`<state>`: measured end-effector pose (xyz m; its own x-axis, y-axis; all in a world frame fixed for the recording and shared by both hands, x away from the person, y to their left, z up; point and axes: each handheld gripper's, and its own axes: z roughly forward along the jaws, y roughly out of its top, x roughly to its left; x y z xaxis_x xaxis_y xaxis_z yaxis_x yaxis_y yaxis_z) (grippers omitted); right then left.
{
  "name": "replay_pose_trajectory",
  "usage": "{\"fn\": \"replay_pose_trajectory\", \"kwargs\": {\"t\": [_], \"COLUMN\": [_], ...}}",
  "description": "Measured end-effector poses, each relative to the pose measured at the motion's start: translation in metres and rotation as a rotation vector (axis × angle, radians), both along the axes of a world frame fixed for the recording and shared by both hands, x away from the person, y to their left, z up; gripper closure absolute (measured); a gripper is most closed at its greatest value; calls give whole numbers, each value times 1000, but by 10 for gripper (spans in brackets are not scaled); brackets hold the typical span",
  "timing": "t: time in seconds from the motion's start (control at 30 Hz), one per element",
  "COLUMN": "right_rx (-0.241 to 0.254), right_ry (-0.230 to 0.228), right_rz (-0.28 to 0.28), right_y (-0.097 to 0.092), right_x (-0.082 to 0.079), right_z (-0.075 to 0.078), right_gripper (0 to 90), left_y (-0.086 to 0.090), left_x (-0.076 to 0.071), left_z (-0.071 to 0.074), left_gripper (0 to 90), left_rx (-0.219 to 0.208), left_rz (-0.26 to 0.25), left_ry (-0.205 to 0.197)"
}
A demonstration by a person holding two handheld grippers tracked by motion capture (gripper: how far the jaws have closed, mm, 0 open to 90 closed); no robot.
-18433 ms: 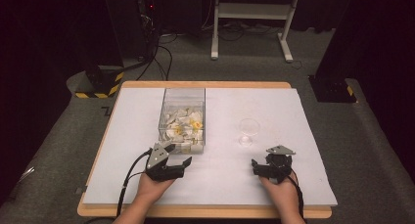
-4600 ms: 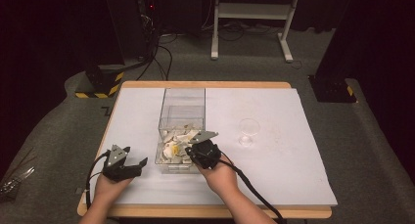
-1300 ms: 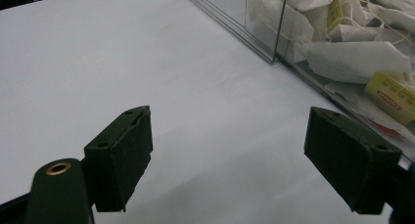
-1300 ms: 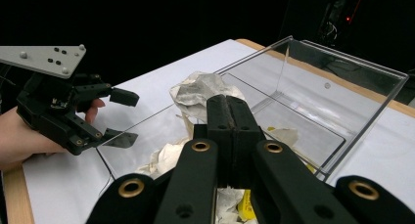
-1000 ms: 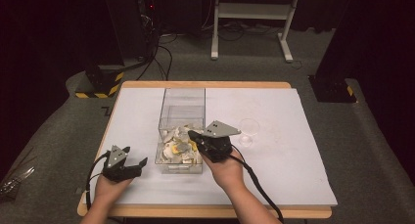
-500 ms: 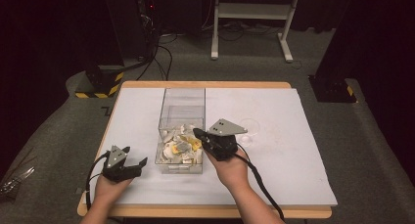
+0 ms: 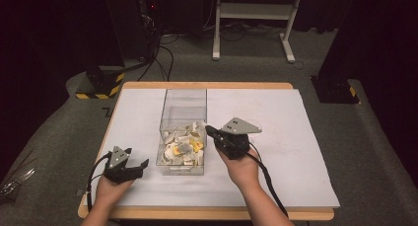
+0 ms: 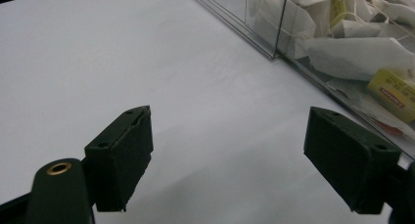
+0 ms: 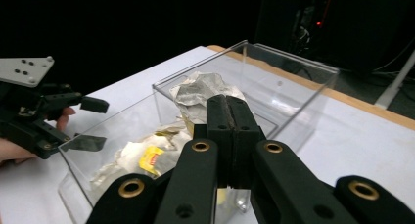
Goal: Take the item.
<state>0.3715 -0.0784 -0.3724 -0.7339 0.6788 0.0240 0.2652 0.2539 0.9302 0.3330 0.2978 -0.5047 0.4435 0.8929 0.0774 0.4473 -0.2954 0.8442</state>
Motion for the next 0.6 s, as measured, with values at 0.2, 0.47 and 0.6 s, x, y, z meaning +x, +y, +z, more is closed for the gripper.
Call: {"fn": "replay_pose_trajectory", "kwargs": {"t": [0.2,0.47,0.6], "right_rx": [0,-8,-13], "right_ry": [0,-3,-8], "right_rz": [-42,-98,-123], "right_y": [-22,-49,-60], "right_x": [2,6,8], "right_z": [-2,-4,-4], "right_gripper": [900,900,900], "left_y": [-1,-1,-2], "left_x": [0,2,3], "left_z": [0,0,-1], "left_gripper": [185,185,186], "left_rx": [3,10,8], "left_rz": [1,-5,-12], "left_ry": [2,15,29]}}
